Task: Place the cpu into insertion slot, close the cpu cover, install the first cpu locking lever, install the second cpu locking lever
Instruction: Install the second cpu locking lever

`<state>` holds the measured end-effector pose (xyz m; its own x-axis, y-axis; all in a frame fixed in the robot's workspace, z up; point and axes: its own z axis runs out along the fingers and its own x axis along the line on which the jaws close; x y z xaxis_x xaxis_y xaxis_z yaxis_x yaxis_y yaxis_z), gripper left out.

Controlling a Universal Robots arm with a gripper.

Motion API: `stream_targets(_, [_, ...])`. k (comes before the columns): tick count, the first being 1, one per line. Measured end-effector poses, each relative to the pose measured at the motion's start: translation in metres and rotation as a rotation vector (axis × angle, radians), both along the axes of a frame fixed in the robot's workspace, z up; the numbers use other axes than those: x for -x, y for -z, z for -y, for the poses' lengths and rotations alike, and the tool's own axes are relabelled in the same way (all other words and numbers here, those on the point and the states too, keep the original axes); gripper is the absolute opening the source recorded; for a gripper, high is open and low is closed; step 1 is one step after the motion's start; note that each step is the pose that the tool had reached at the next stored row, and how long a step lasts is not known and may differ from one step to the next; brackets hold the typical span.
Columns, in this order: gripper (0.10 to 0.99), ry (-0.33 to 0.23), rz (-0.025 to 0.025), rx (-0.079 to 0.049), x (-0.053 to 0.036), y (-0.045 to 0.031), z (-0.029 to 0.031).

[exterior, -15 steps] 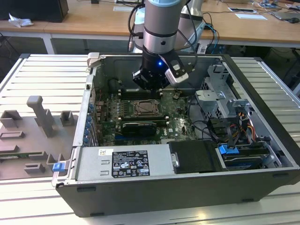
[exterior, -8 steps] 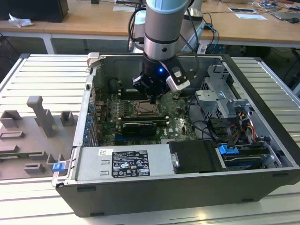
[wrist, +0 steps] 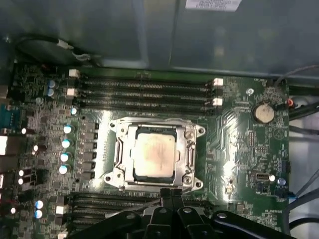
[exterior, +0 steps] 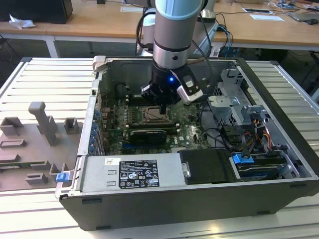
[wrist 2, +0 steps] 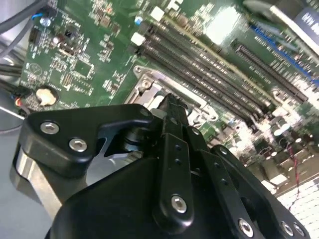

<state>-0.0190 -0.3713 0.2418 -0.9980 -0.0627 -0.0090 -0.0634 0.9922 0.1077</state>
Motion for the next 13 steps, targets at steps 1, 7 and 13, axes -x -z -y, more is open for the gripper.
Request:
stream_targets(1, [0.106,-0.004,0.0005,0.000,0.0018,0.0005,0.0007])
stream_targets(7, [0.106,-0.013,0.0010,-0.010,0.0143,0.0023,0.0038])
stream_targets(13, [0.106,-0.013,0.0012,-0.029,0.0331,0.0033,0.0141])
